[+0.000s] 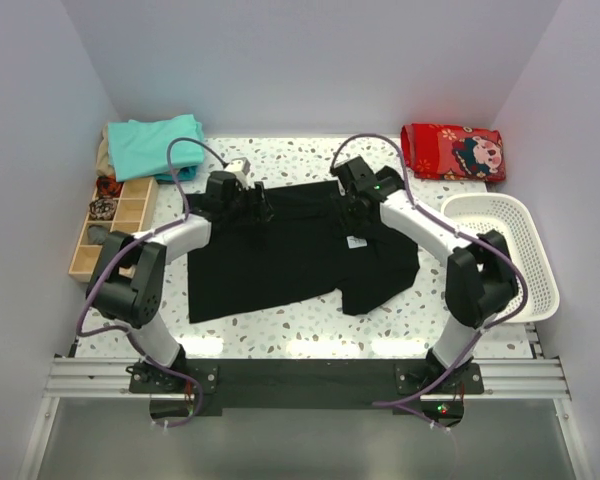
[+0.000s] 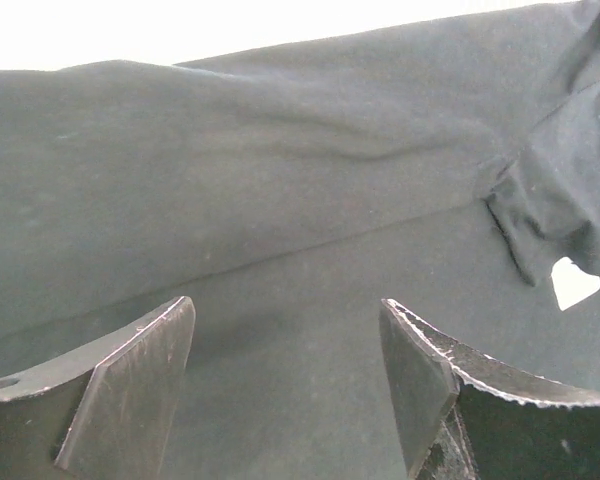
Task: Fold and stack the t-shirts
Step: Fold the flattened tshirt in 1/3 of the way
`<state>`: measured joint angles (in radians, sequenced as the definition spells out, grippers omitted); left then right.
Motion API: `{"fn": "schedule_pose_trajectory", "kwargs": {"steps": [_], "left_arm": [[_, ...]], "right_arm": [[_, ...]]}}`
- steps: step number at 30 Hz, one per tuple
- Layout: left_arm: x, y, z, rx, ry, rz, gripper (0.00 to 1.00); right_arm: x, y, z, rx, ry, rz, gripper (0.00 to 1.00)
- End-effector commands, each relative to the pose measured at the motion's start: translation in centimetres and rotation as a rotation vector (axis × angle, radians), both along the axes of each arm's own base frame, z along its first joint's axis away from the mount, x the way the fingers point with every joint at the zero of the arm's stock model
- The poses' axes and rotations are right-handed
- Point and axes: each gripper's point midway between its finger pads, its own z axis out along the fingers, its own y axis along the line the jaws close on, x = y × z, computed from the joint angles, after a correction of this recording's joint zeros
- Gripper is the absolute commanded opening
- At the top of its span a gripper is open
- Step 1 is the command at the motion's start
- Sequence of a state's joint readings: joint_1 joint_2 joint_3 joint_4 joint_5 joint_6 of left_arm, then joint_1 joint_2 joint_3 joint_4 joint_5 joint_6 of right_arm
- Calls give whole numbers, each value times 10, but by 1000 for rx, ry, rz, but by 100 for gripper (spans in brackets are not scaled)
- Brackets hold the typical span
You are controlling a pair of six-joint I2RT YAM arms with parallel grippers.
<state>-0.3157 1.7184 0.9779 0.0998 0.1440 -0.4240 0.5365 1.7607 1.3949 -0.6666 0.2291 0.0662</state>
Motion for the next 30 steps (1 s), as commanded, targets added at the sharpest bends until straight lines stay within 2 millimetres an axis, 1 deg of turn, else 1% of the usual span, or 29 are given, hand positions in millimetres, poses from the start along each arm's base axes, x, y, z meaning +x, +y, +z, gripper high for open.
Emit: {"fn": "schedule_pose_trajectory", "kwargs": {"steps": [1, 2, 3, 4, 5, 6, 7, 8, 9, 11, 12, 13, 14, 15, 16, 17, 18, 20, 21, 22, 23, 25, 26, 29, 30], "left_arm": [[2, 13, 34, 21, -118, 52, 80], [2, 14, 33, 22, -118, 55, 81], [5, 15, 32, 25, -129, 67, 82], [6, 17, 30, 27, -129, 75, 83], [8, 18, 28, 26, -127, 83, 83], [12, 20, 23, 26, -120, 87, 84], [15, 21, 23, 22, -123, 88, 84], [18, 23, 22, 22, -125, 94, 84], [23, 27, 17, 26, -119, 105, 84], [28, 30, 15, 18, -124, 115, 84], [31, 35, 8, 3, -108, 118, 84], [33, 37, 6, -9, -106, 121, 84], [34, 39, 2, -17, -97, 122, 84], [36, 44, -7, -21, -77, 126, 84], [37, 47, -10, -20, -69, 132, 84], [38, 49, -13, -16, -61, 132, 84], [38, 55, -23, -6, -34, 141, 84], [40, 62, -29, 10, -12, 153, 84], [43, 68, -36, 12, 1, 160, 84], [44, 71, -38, 14, 11, 161, 84], [43, 75, -44, 23, 43, 167, 84], [51, 83, -49, 29, 54, 174, 84], [52, 86, -53, 37, 69, 178, 84], [61, 85, -52, 24, 56, 160, 84], [66, 83, -48, 12, 40, 145, 84]], "right_arm": [[47, -27, 34, 52, -234, -199, 49], [57, -33, 29, 71, -237, -220, 48], [67, -35, 17, 75, -237, -253, 47], [80, -32, 14, 99, -258, -256, 47], [95, -36, 17, 113, -279, -276, 47], [105, -38, -1, 102, -257, -297, 47], [115, -37, -4, 115, -266, -305, 46], [128, -39, 1, 139, -282, -312, 46], [135, -40, -16, 128, -264, -324, 46], [152, -44, -18, 150, -277, -339, 47], [157, -47, -21, 148, -276, -352, 46], [158, -51, -39, 127, -240, -361, 46], [165, -56, -39, 125, -245, -375, 46], [166, -60, -44, 117, -239, -389, 46], [166, -65, -56, 98, -217, -399, 46], [167, -72, -58, 81, -219, -419, 46], [171, -78, -57, 71, -226, -439, 46], [171, -93, -63, 55, -201, -480, 47], [174, -95, -63, 70, -202, -491, 47], [170, -100, -66, 50, -177, -503, 48], [174, -104, -67, 39, -175, -517, 48], [171, -107, -73, 23, -144, -513, 48], [176, -109, -74, 34, -143, -514, 49], [178, -108, -74, 47, -134, -492, 49], [179, -107, -60, 60, -161, -478, 49]]}}
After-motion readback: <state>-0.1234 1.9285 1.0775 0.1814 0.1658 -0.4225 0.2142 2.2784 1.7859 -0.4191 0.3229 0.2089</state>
